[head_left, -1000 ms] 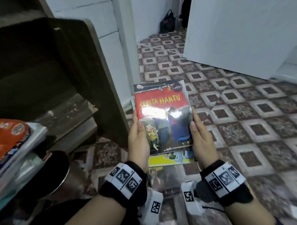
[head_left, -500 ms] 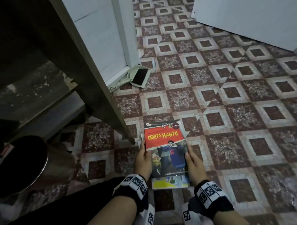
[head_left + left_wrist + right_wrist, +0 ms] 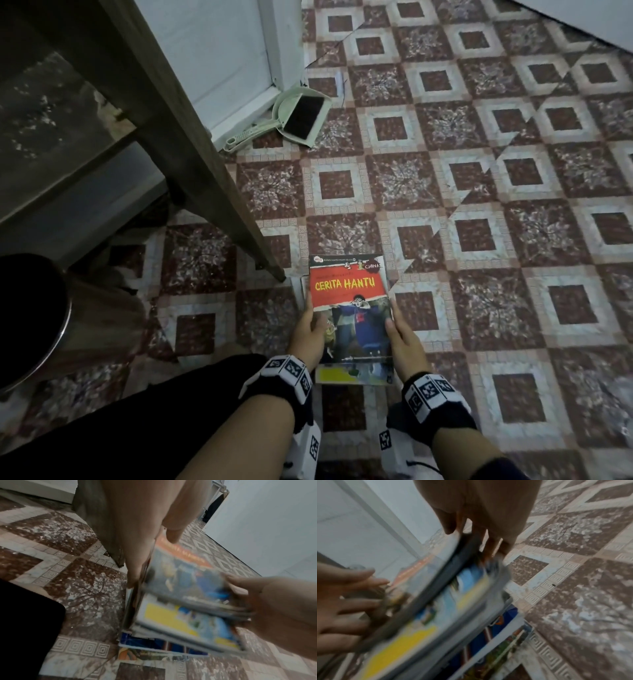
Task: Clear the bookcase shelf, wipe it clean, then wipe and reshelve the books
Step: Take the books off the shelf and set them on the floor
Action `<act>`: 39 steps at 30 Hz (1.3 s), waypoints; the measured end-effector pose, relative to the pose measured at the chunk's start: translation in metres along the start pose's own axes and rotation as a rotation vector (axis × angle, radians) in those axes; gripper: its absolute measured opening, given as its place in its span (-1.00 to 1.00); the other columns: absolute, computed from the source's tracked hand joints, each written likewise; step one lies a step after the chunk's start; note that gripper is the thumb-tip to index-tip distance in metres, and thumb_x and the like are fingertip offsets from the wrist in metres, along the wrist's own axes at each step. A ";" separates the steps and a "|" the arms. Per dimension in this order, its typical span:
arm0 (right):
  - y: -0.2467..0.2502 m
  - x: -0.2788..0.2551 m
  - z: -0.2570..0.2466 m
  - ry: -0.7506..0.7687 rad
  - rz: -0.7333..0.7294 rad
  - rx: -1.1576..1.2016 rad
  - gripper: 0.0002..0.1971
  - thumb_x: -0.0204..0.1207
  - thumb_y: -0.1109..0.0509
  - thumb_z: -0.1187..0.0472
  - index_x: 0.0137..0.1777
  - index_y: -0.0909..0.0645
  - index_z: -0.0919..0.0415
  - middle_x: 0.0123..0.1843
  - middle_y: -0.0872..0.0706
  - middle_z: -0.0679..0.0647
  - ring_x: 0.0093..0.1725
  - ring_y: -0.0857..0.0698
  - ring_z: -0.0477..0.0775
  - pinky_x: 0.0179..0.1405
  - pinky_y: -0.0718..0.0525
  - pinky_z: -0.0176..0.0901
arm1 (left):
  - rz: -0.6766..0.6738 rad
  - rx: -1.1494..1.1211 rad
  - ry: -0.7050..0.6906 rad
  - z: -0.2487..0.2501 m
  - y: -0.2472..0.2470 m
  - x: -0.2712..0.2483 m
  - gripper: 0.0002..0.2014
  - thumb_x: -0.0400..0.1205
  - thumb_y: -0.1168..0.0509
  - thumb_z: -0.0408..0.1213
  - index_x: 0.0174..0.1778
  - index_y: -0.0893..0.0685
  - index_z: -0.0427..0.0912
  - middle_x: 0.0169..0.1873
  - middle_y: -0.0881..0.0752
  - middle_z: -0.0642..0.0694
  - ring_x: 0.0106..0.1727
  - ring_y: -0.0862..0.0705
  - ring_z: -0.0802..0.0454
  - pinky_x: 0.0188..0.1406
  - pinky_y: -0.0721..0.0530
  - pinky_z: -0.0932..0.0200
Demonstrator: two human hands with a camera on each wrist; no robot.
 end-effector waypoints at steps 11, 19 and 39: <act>-0.007 0.007 -0.003 -0.016 0.034 -0.065 -0.39 0.69 -0.26 0.12 0.66 -0.11 -0.19 0.64 -0.34 -0.02 0.60 -0.33 0.08 0.58 -0.33 0.13 | -0.009 -0.019 0.137 0.002 -0.007 -0.006 -0.27 0.76 -0.13 -0.03 0.71 0.20 0.07 0.59 -0.33 -0.05 0.53 -0.41 -0.09 0.33 -0.42 0.12; 0.003 -0.016 -0.060 0.044 0.110 -0.191 -0.43 0.66 -0.29 0.09 0.64 -0.22 -0.11 0.56 -0.44 0.09 0.49 -0.45 0.23 0.47 -0.43 0.17 | 0.170 -0.001 0.138 0.044 0.060 -0.014 -0.44 0.77 -0.09 -0.21 0.70 -0.11 -0.03 0.54 -0.44 -0.27 0.46 -0.49 -0.30 0.37 -0.49 -0.03; -0.117 -0.113 -0.292 0.621 -0.386 -0.439 -0.83 0.53 -0.46 0.32 -0.10 -0.74 -0.01 0.03 -0.75 -0.06 -0.05 -0.62 -0.33 0.08 -0.51 -0.51 | 0.460 -0.195 -0.188 0.163 0.313 -0.218 -0.84 0.71 -0.25 -0.15 -0.17 -0.65 0.01 -0.14 -0.69 -0.01 -0.09 -0.63 0.03 -0.24 -0.48 0.23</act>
Point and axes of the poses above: each hand's wrist, its own x-axis towards the middle knuckle, its own y-axis out of the back of the hand, z = x × y, the point moved 6 cm from there along x, towards the middle knuckle
